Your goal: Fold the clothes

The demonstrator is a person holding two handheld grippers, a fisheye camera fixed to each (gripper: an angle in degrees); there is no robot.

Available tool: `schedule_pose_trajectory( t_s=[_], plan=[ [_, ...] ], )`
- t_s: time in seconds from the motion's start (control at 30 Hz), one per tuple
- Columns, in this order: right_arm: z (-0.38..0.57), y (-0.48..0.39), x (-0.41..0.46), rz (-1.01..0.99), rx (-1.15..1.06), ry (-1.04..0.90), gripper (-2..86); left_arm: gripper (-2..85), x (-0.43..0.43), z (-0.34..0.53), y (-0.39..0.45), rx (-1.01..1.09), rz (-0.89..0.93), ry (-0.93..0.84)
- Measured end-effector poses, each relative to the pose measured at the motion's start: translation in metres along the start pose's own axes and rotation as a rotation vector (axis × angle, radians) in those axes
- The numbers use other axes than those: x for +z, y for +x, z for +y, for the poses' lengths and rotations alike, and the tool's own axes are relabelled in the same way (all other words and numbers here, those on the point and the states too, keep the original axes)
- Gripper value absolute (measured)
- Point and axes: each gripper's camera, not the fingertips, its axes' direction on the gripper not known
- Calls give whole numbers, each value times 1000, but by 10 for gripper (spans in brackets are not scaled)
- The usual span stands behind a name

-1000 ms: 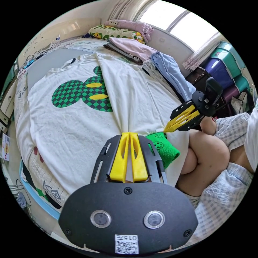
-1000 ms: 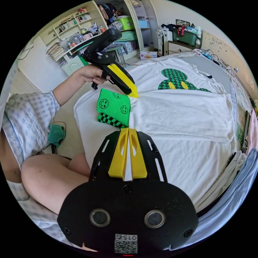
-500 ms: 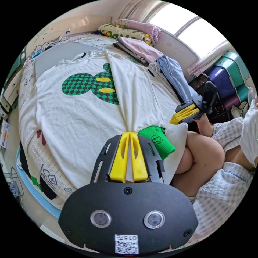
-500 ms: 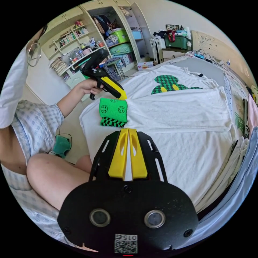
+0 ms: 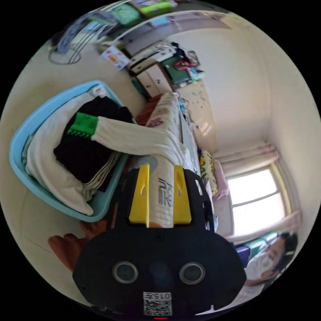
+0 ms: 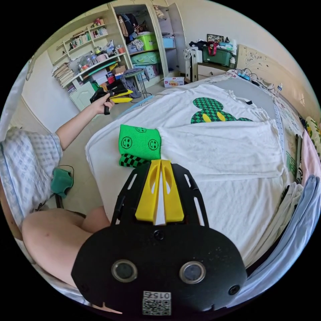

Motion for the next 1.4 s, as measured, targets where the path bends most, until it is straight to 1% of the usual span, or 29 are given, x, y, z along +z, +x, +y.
schedule_pose_trajectory(
  t_s=[0.07, 0.2, 0.27, 0.4, 0.53, 0.6, 0.67, 0.73, 0.83, 0.93, 1.03, 1.1, 1.2, 1.27, 1.3, 1.37, 1.4],
  plan=[
    [-3, -16, 2, 64, -27, -16, -5, 117, 7, -35, -43, -138, -12, 40],
    [-9, -28, 6, 99, -11, -32, -5, 120, 25, -73, -88, -269, 11, 77],
    [-11, -34, 8, 106, 5, -34, -5, 118, 34, -90, -109, -335, -6, 94],
    [-14, -42, 12, 118, 23, -38, -5, 102, 41, -106, -125, -359, -43, 119],
    [-14, -56, 18, 164, 6, -43, -5, 72, 39, -113, -140, -390, 2, 165],
    [-13, -63, 20, 186, -8, -47, -5, 44, 35, -115, -141, -382, -1, 172],
    [-9, -69, 23, 204, -20, -50, -5, 10, 27, -114, -129, -324, -49, 191],
    [-5, -70, 24, 203, -17, -44, -6, 1, 21, -111, -112, -268, -83, 209],
    [4, -67, 25, 178, 1, -31, -6, -6, 13, -102, -88, -211, -57, 238],
    [15, -65, 27, 158, 11, -22, -5, -8, 4, -91, -73, -176, -96, 255],
    [27, -65, 30, 154, 8, -9, -5, -8, -5, -68, -64, -148, -53, 337],
    [33, -64, 32, 146, 9, -4, -5, -8, -7, -54, -51, -100, -49, 363],
    [43, -58, 35, 120, 19, 1, -5, -9, -9, -28, -8, 70, -51, 406],
    [54, -54, 36, 104, 32, 19, -5, -8, 0, 3, 55, 323, -34, 396],
    [57, -53, 35, 105, 39, 29, -5, -8, 5, 14, 74, 393, -30, 384],
    [73, -46, 27, 116, 80, 90, -5, -8, 32, 80, 158, 730, -1, 304],
    [77, -43, 24, 118, 94, 108, -5, -7, 40, 103, 178, 822, 10, 279]
  ],
)
